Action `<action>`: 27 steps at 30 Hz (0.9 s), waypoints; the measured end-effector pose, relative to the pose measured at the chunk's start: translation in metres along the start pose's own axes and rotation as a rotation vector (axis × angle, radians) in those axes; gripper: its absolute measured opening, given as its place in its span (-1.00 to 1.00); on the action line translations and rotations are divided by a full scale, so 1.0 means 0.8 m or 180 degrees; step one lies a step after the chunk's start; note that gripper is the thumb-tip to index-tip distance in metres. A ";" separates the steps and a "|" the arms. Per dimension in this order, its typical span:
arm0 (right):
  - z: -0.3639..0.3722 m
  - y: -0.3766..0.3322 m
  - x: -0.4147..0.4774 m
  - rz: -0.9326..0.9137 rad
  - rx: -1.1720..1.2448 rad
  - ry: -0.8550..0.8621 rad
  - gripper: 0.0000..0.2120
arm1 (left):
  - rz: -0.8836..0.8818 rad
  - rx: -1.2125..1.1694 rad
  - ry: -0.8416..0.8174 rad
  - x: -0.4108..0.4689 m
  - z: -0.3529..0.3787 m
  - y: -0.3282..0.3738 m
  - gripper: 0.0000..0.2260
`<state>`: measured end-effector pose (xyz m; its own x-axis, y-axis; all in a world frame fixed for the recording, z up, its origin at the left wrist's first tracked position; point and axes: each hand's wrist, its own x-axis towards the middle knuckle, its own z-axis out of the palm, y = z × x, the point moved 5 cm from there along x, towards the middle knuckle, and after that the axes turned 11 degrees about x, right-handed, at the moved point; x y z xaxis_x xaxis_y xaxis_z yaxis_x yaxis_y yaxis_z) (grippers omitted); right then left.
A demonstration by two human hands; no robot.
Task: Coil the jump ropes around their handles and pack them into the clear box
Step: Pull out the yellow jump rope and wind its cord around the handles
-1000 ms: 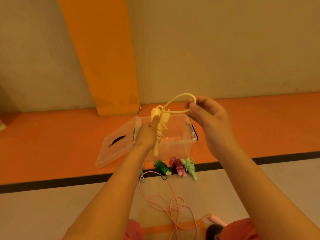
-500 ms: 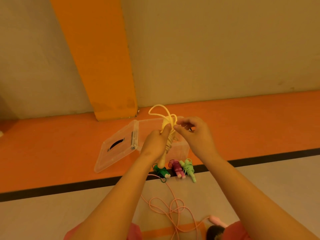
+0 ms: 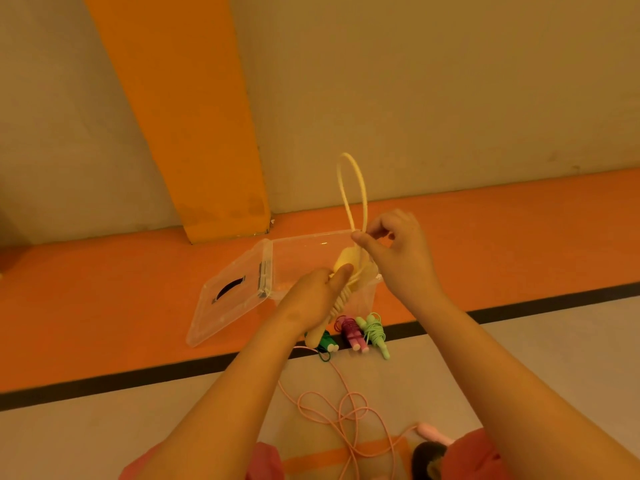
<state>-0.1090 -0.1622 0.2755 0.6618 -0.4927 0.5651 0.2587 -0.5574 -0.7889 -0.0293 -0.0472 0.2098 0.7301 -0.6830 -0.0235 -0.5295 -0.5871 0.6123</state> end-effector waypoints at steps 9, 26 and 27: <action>0.000 0.025 -0.005 0.0571 0.0237 -0.0414 -0.81 | -0.0201 0.0269 0.0133 -0.011 0.008 0.006 -0.58; -0.016 0.006 -0.009 0.0930 0.1655 -0.0023 -0.96 | -0.0428 -0.2674 -0.0901 -0.032 0.011 0.032 -0.81; -0.018 0.001 -0.010 0.0914 0.1742 0.0002 -0.92 | -0.0451 -0.2824 -0.0875 -0.032 0.009 0.033 -0.83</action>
<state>-0.1238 -0.1685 0.2739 0.7582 -0.5726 0.3119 0.3939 0.0211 -0.9189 -0.0651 -0.0483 0.2211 0.5750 -0.7756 -0.2604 0.1619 -0.2041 0.9655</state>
